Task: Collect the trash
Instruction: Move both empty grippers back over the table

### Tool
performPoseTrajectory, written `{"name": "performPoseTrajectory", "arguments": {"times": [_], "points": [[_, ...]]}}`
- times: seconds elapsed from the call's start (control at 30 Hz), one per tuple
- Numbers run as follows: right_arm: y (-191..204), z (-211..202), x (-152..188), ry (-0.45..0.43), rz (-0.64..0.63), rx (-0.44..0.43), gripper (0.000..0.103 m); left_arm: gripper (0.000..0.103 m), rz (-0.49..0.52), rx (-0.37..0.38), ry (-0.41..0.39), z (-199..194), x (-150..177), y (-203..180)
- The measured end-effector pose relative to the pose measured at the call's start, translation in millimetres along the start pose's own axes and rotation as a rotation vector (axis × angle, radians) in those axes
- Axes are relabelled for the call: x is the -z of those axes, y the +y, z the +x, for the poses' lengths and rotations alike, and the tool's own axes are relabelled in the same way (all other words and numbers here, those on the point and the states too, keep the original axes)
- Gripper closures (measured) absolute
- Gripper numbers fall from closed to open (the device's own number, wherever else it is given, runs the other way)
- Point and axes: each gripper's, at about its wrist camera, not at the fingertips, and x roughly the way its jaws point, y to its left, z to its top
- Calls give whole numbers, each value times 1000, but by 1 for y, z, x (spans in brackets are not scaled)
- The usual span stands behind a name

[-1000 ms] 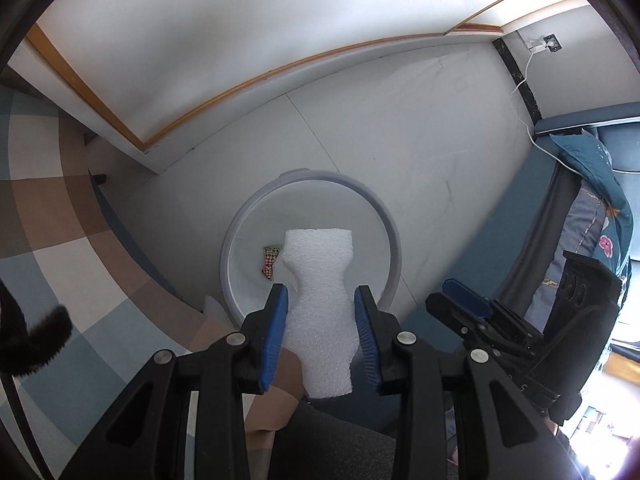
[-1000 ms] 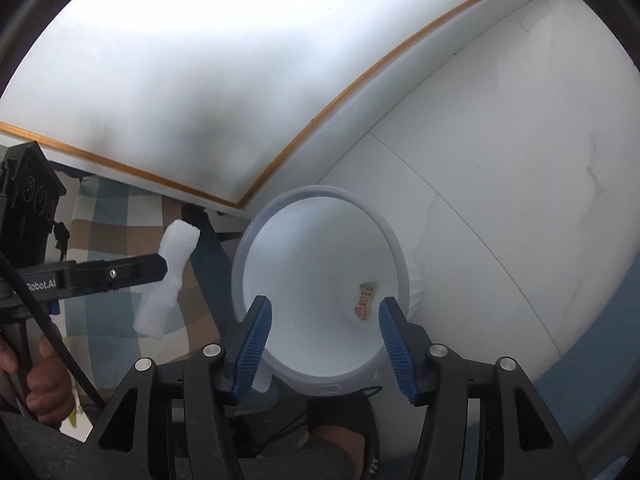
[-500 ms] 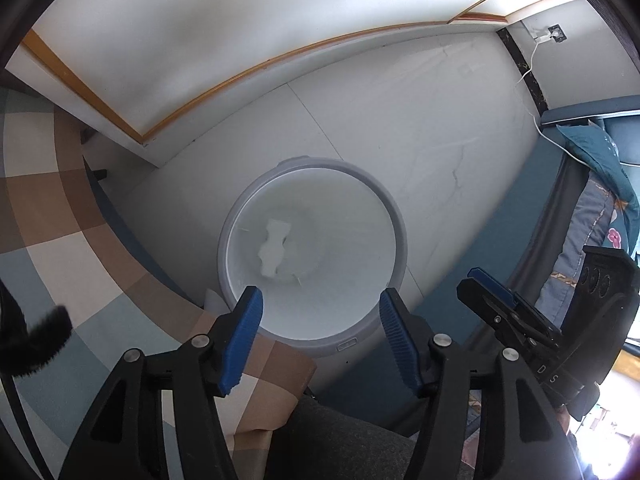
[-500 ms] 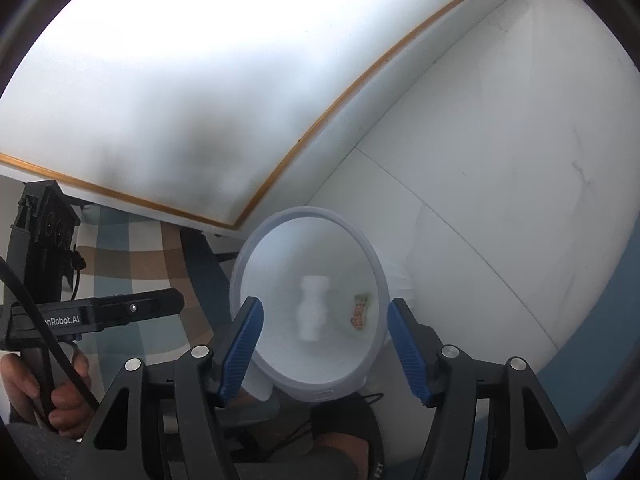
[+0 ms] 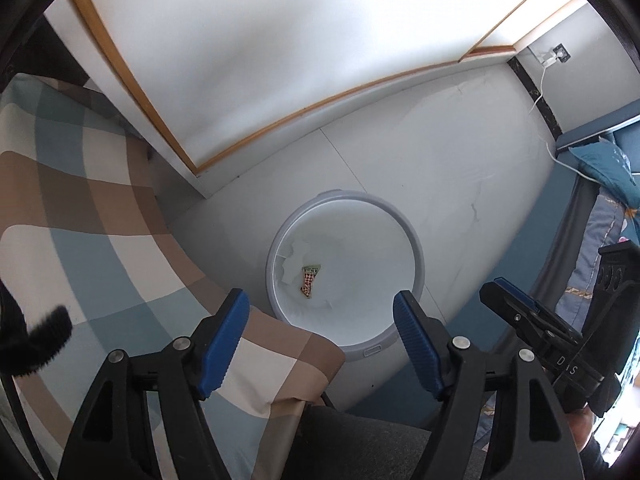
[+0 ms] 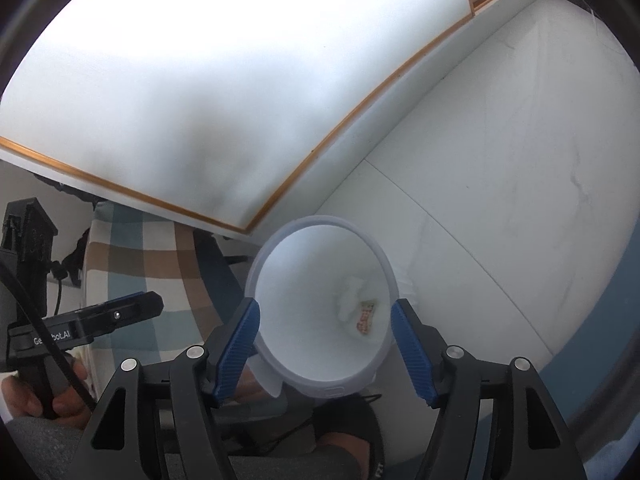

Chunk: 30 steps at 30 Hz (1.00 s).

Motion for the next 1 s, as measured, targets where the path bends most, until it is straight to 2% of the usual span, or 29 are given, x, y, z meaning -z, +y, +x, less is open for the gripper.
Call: {"name": "performPoseTrajectory", "arguments": {"times": [0.2,0.5,0.8,0.87,1.0], "points": [[19,-26,-2,-42,-40,-12,33,31,-34,-51,-127,-46,7,9],[64,-75,-3,-147,-122,-36,33,31,-147,-106,-366,-116,42,33],[157,-132,-4,-268,-298,-113,30,29,-219,-135,-551,-176,83,69],[183,-144,-2,-296,-345,-137,30,29,-268,-163,-604,-190,96,82],[232,-164,12,-344,-438,-185,28,28,-348,-168,-670,-211,120,108]]}}
